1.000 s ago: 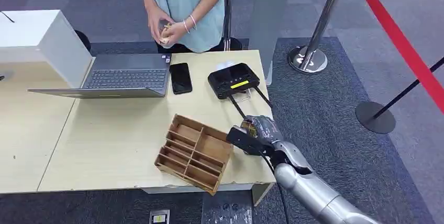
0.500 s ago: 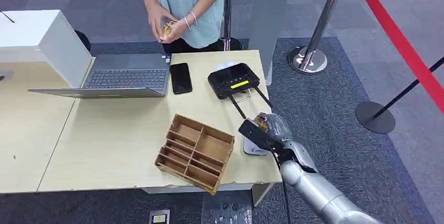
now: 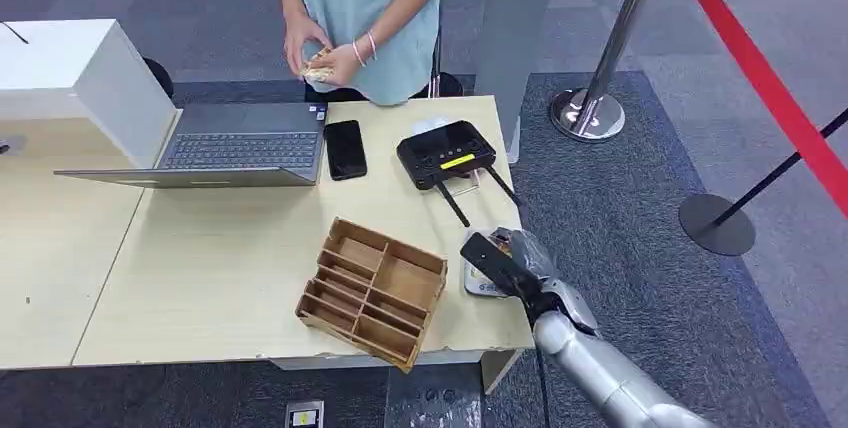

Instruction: Pass the card to the sensor for recognition and then transmit it.

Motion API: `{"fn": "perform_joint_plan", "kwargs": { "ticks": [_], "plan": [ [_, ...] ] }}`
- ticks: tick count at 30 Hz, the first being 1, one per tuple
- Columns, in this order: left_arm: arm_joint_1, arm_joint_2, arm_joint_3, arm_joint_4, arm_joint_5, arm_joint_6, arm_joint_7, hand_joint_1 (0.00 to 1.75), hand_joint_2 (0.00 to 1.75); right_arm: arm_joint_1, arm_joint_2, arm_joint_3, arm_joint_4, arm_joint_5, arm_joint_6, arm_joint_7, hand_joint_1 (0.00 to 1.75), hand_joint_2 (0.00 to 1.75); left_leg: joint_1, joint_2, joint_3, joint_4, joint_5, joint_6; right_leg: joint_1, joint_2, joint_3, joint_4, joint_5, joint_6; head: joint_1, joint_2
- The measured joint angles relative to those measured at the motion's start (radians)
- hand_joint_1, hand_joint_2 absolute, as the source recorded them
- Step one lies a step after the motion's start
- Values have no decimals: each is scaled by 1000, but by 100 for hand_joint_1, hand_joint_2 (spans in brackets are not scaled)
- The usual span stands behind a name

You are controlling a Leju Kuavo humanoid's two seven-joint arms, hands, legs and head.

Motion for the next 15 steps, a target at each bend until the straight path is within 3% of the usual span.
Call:
{"fn": "perform_joint_plan", "kwargs": {
  "ticks": [6, 15],
  "plan": [
    [0, 0, 0, 0, 0, 0, -4, 0, 175, -10, 3, 0, -5, 32, -9, 21, 175, 175, 0, 0, 1, 0, 0, 0, 0, 0, 1, 0, 0, 0, 0, 0],
    [0, 6, 0, 0, 0, 0, -10, 0, 175, -60, -7, 2, -196, 153, 31, 118, 175, 175, 0, 0, 1, 0, 1, 0, 0, 0, 1, 0, 1, -1, 0, 0]
  ]
}}
